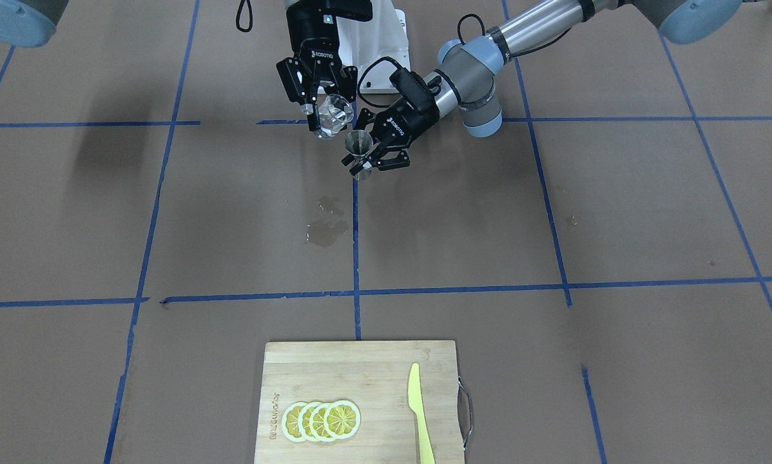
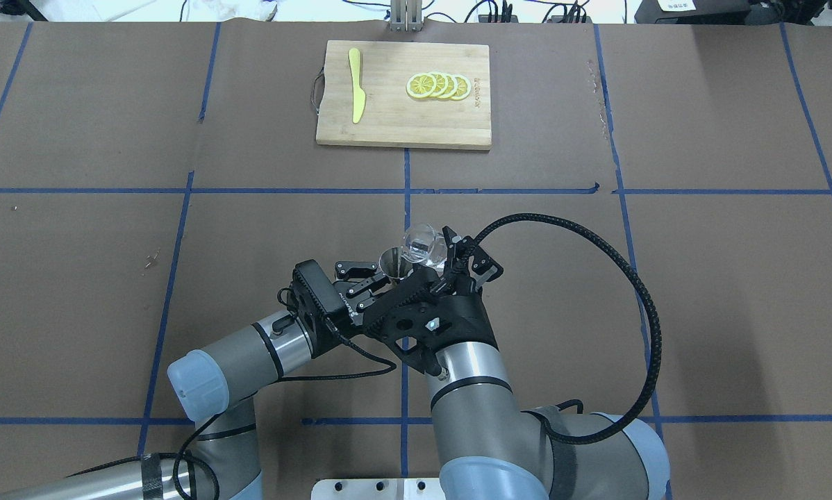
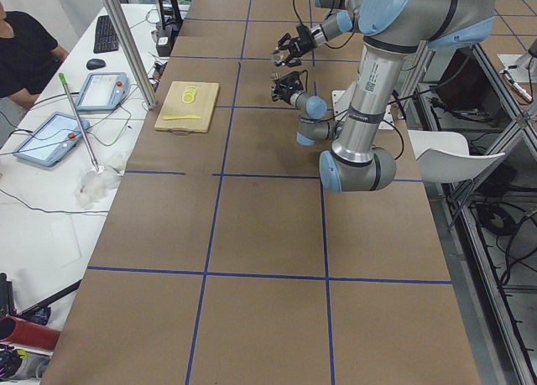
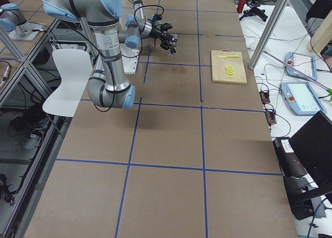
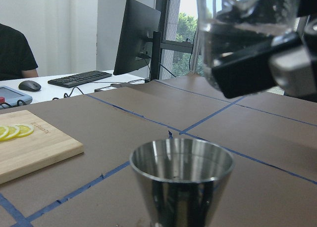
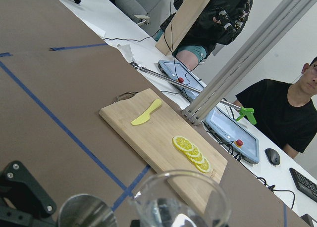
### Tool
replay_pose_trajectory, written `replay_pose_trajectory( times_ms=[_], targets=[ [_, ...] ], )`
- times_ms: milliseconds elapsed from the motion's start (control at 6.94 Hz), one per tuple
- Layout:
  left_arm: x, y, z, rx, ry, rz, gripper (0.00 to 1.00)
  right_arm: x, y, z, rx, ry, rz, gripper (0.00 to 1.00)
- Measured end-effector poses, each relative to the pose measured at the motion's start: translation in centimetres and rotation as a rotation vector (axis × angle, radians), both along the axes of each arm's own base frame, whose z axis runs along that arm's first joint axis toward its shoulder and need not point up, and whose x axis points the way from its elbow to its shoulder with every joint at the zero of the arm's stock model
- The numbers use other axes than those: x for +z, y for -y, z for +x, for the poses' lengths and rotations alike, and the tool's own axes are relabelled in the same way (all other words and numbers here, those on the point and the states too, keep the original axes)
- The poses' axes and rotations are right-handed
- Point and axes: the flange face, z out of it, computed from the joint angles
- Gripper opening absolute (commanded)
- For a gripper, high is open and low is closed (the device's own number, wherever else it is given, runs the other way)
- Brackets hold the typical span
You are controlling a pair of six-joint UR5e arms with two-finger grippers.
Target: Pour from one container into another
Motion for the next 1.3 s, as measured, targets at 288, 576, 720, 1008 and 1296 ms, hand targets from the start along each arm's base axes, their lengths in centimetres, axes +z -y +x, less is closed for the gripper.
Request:
replay_pose_trajectory(
  times_ms=[288, 576, 720, 1008, 1296],
  targets=[
    [-0.10, -0.03, 0.02, 0.001, -0.002, 0.000, 0.00, 0.09, 0.44, 0.13, -0.004, -0.057, 0.016, 0.00],
    [-0.11, -0.04, 0.01, 0.001, -0.003, 0.001, 0.00, 0.12, 0.71, 0.22, -0.010, -0.104, 0.033, 0.00],
    [-0.10, -0.04, -0.01, 0.000, -0.004, 0.001, 0.00, 0.13, 0.76, 0.24, -0.013, -0.120, 0.040, 0.00],
    [-0.04, -0.04, -0.04, -0.001, -0.006, 0.001, 0.00, 0.14, 0.78, 0.21, -0.019, -0.146, 0.051, 0.00],
    [-0.03, -0.04, -0.04, -0.001, -0.006, 0.001, 0.00, -0.06, 0.85, 0.18, -0.024, -0.169, 0.065, 0.00]
  ],
)
